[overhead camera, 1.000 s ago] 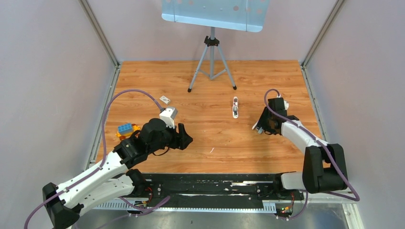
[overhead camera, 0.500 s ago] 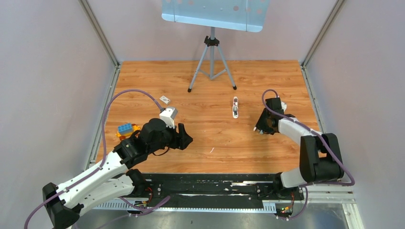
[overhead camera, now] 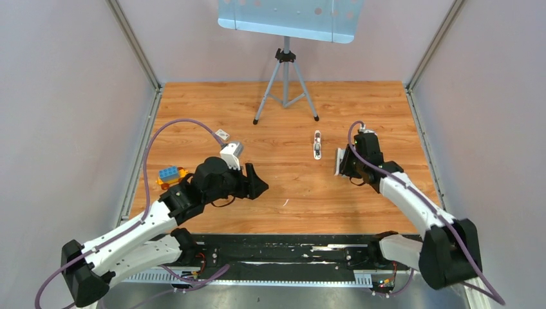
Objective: Load the staples into the stapler
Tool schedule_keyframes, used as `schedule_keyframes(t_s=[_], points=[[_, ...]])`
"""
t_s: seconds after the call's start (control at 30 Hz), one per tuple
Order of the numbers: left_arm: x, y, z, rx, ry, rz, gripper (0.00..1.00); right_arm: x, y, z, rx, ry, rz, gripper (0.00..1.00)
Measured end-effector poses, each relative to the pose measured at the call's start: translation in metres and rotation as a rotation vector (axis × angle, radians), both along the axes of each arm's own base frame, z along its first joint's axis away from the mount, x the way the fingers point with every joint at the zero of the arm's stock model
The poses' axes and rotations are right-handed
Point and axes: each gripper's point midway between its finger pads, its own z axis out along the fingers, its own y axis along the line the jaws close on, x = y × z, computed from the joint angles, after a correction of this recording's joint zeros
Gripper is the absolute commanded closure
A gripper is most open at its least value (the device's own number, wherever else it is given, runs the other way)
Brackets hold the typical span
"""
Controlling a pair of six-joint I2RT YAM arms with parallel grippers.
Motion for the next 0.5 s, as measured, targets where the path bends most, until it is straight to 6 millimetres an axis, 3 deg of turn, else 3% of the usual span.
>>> schedule_keyframes(t_s=[0.27, 0.5], points=[[0.005, -0.038, 0.011, -0.171, 0.064, -0.042, 0.21, -0.038, 0.082, 0.070, 0.115, -0.213, 0.305, 0.76], [0.015, -0.068, 0.023, -0.298, 0.090, -0.081, 0.19, -0.085, 0.144, 0.085, 0.131, -0.268, 0.509, 0.77]])
